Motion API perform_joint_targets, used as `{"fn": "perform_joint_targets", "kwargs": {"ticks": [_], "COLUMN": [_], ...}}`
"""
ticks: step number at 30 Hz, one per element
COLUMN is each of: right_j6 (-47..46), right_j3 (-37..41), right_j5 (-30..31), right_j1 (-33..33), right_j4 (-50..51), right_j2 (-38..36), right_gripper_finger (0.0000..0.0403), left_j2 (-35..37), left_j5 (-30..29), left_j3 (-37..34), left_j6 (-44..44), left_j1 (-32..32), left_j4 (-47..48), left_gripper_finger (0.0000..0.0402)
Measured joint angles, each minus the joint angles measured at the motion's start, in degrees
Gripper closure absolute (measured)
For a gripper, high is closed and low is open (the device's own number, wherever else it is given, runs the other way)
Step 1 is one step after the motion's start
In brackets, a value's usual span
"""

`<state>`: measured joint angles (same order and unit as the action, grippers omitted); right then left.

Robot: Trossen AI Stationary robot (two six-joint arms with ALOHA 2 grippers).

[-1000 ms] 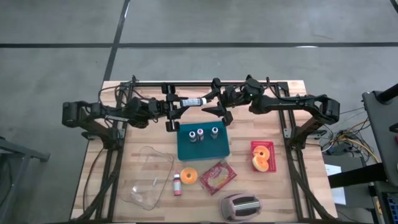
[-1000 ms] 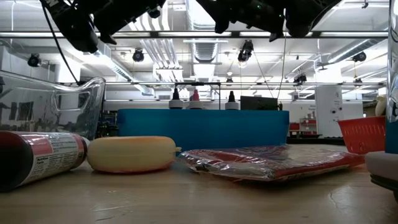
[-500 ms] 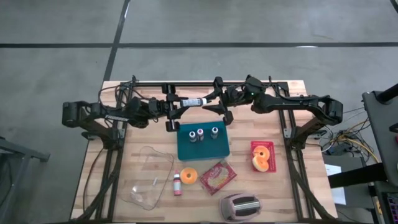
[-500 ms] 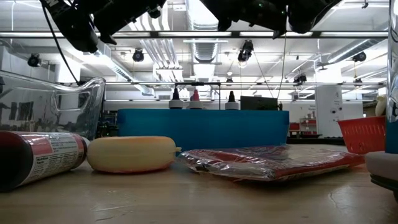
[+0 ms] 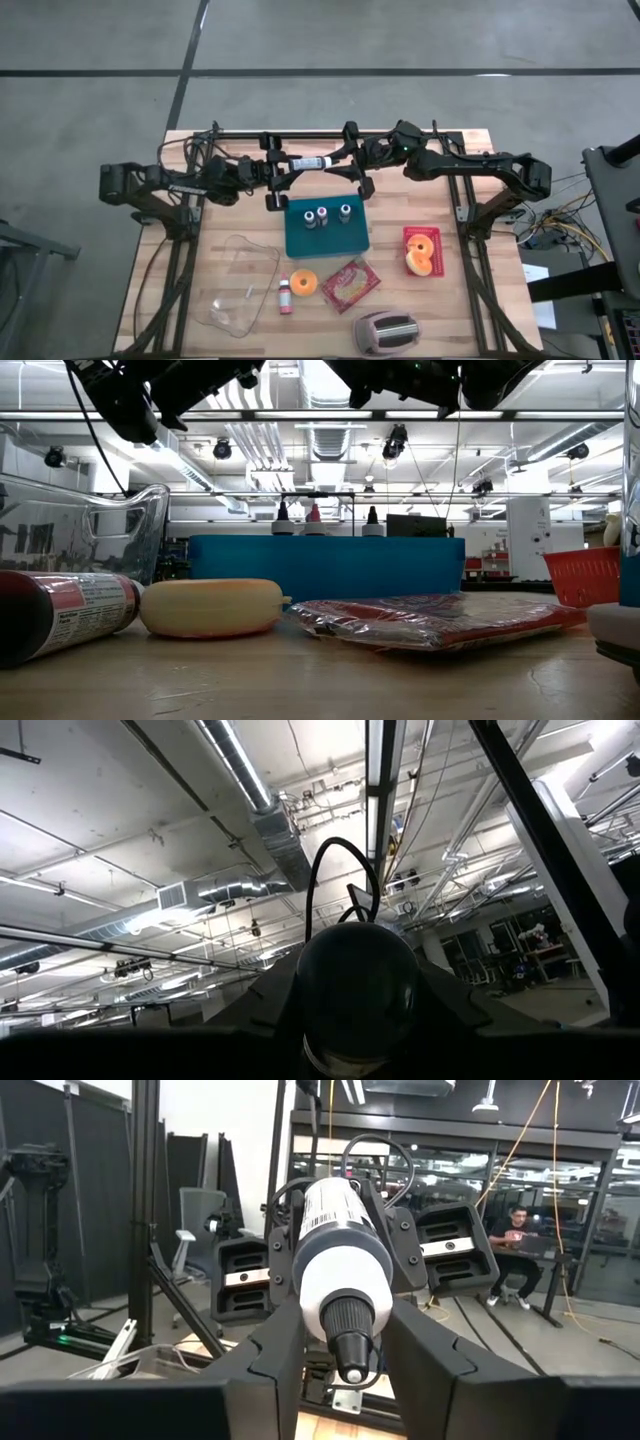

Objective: Pick & Place Food Item
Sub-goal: Put the black food coloring bottle into the blue bin

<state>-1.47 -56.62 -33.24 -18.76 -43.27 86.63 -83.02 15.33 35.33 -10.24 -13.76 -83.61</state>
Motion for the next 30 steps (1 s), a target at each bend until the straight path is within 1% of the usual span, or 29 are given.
{"fn": "perform_joint_targets", "kwargs": {"ticks": [4, 9, 15, 21, 26, 30], "right_j6": [0.7, 2.1, 1.2, 1.0, 0.6, 0.6], "right_j3": [0.0, 0.0, 0.0, 0.0, -0.1, -0.1], "right_j5": [-0.4, -2.0, -2.3, -2.7, -2.7, -2.6], "right_j1": [0.0, 0.1, 0.1, 0.1, 0.1, 0.1], "right_j4": [0.0, 0.1, 0.2, 0.0, 0.2, 0.5], "right_j2": [0.0, 0.1, 0.1, 0.1, 0.0, 0.0], "right_gripper_finger": [0.0310, 0.0320, 0.0281, 0.0259, 0.0252, 0.0258], "left_j2": [0.0, 0.1, 0.0, -0.1, -0.1, -0.1], "left_j5": [0.0, 0.2, 0.2, 0.2, 0.2, 0.2], "left_j3": [0.0, 0.2, 0.1, 0.0, 0.0, 0.0], "left_j6": [0.0, 0.3, 0.3, 0.3, 0.6, 0.7], "left_j1": [0.0, 0.0, -0.1, -0.2, -0.4, -0.5], "left_j4": [0.0, 0.0, 0.5, 1.4, 1.4, 1.5], "left_gripper_finger": [0.0274, 0.0275, 0.0275, 0.0275, 0.0275, 0.0275]}}
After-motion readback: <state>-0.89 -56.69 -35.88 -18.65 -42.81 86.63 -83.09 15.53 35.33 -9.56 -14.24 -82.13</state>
